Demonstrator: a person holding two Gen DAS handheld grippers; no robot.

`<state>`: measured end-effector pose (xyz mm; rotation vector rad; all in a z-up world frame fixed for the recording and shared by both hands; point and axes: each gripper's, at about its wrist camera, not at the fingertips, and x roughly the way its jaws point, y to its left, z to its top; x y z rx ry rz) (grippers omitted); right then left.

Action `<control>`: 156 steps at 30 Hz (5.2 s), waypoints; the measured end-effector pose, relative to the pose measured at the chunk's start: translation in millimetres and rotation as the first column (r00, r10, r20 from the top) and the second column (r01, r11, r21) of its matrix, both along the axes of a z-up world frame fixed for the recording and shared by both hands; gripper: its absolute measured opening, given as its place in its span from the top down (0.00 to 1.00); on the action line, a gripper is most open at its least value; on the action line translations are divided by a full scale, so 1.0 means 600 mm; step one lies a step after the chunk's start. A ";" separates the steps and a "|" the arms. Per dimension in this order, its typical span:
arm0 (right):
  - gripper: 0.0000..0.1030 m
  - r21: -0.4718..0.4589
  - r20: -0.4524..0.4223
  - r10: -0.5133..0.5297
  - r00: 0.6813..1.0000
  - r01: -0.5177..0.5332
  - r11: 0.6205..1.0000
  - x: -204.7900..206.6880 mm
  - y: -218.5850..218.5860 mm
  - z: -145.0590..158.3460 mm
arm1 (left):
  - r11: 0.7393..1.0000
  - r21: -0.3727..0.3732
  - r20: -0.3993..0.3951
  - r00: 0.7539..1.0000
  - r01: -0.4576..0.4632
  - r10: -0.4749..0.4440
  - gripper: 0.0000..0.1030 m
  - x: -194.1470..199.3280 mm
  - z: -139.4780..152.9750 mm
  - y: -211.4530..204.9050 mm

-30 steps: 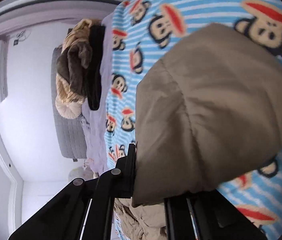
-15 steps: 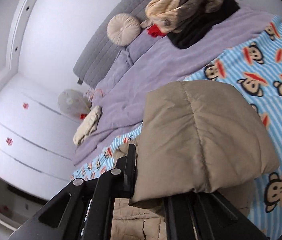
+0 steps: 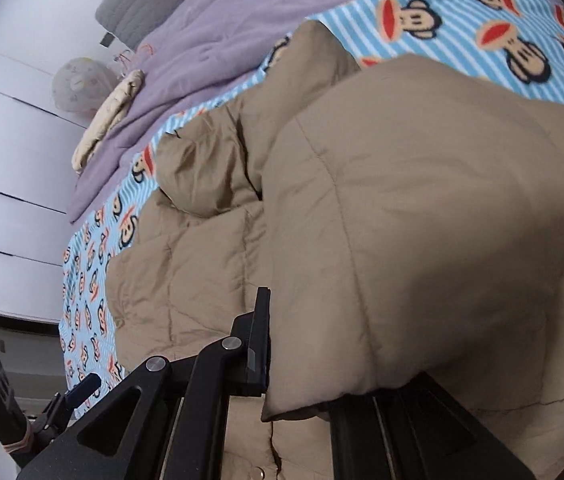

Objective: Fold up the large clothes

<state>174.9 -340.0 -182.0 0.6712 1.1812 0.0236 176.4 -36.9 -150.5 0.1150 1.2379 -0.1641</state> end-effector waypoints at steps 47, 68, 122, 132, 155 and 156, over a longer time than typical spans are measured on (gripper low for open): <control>0.55 0.211 -0.078 -0.353 0.932 0.361 0.908 -0.224 -0.235 0.003 | 0.855 -0.518 -0.186 0.978 -0.012 -0.099 0.88 0.101 -0.083 -0.043; 0.31 -0.001 -0.033 -0.103 0.994 0.103 0.995 -0.210 -0.205 0.056 | 0.955 -0.290 -0.080 0.993 0.061 -0.088 0.87 0.044 -0.007 0.045; 0.77 -0.213 -0.070 -0.176 0.982 0.158 0.964 -0.272 -0.174 0.091 | 0.990 -0.114 -0.059 0.995 0.079 -0.086 0.87 -0.021 -0.011 0.007; 0.73 -0.176 -0.087 -0.156 0.984 0.139 0.974 -0.308 -0.098 0.120 | 0.992 -0.100 -0.039 0.996 0.072 -0.076 0.87 -0.064 0.036 0.041; 0.59 -0.226 -0.065 -0.125 0.990 0.107 0.968 -0.331 0.023 0.189 | 0.992 -0.127 -0.019 1.000 0.012 -0.015 0.01 -0.107 0.081 0.136; 0.52 -0.229 -0.061 -0.126 0.990 0.109 0.967 -0.332 0.028 0.192 | 0.991 -0.133 -0.019 1.000 0.014 -0.017 0.01 -0.108 0.083 0.139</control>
